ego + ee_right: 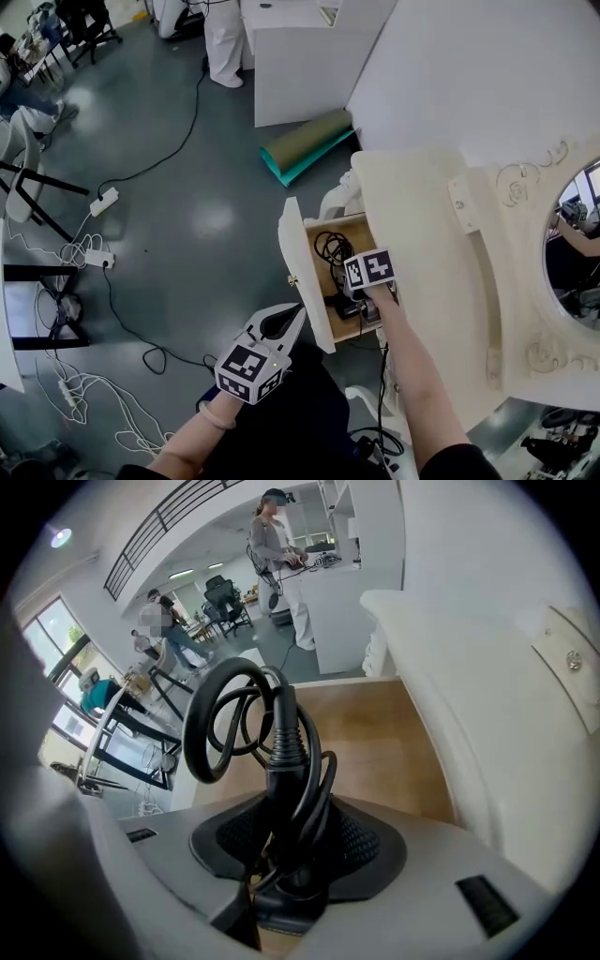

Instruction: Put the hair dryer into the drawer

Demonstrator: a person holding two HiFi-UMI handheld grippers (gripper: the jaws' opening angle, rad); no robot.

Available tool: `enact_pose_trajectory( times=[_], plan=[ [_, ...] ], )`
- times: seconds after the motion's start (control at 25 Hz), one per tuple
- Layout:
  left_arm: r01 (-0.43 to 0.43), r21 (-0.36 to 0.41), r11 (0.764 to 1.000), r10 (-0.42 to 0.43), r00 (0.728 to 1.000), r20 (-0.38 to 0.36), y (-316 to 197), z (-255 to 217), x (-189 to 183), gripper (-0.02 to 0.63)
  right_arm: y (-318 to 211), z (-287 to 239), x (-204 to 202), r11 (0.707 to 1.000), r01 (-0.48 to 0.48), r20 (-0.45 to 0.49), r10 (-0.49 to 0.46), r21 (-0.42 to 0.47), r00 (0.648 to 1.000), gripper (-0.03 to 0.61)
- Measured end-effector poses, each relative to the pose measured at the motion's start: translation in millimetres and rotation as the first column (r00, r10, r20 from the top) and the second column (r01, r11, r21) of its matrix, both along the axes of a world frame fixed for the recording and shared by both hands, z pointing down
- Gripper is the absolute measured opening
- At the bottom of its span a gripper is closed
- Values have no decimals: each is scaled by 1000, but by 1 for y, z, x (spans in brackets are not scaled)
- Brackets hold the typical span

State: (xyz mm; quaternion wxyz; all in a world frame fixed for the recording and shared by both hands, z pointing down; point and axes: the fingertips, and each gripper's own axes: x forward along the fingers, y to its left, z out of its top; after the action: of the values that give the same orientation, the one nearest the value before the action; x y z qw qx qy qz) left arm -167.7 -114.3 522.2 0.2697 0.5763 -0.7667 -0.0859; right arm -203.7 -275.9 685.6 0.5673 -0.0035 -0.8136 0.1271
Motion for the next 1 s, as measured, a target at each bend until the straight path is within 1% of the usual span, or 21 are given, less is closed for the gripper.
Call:
enact_pose_trajectory(
  times=[0.08, 0.2, 0.44, 0.56, 0.72, 0.84, 0.88, 0.96, 1.0],
  plan=[
    [6, -5, 1000, -6, 1000, -2, 1, 2, 0, 14, -1, 8, -5, 1000, -5, -17, 5, 0, 1000, 186],
    [18, -17, 1000, -18, 1000, -7, 4, 5, 0, 14, -1, 22, -8, 1000, -4, -68, 5, 7, 998, 186],
    [29, -25, 999, -30, 999, -13, 8, 8, 3, 14, -3, 48, -6, 998, 19, -155, -10, 61, 988, 183],
    [33, -26, 999, -34, 999, -13, 9, 9, 3, 14, -6, 57, -3, 998, -8, -176, 18, 60, 984, 184],
    [34, -30, 999, -34, 999, -13, 11, 10, 5, 14, -8, 61, -3, 998, -41, -172, 49, 50, 984, 192],
    [29, -33, 999, -30, 999, -12, 12, 10, 8, 14, -8, 61, -4, 998, -44, -155, 51, 49, 987, 228],
    [27, -34, 999, -27, 1000, -13, 13, 10, 9, 14, -7, 61, -4, 998, -41, -151, 48, 45, 987, 265],
    [23, -35, 999, -24, 1000, -14, 13, 10, 10, 14, -6, 61, -3, 998, -35, -144, 41, 44, 989, 369],
    [22, -35, 999, -22, 1000, -15, 14, 11, 10, 14, -7, 59, -4, 998, -35, -135, 42, 53, 990, 405]
  ],
)
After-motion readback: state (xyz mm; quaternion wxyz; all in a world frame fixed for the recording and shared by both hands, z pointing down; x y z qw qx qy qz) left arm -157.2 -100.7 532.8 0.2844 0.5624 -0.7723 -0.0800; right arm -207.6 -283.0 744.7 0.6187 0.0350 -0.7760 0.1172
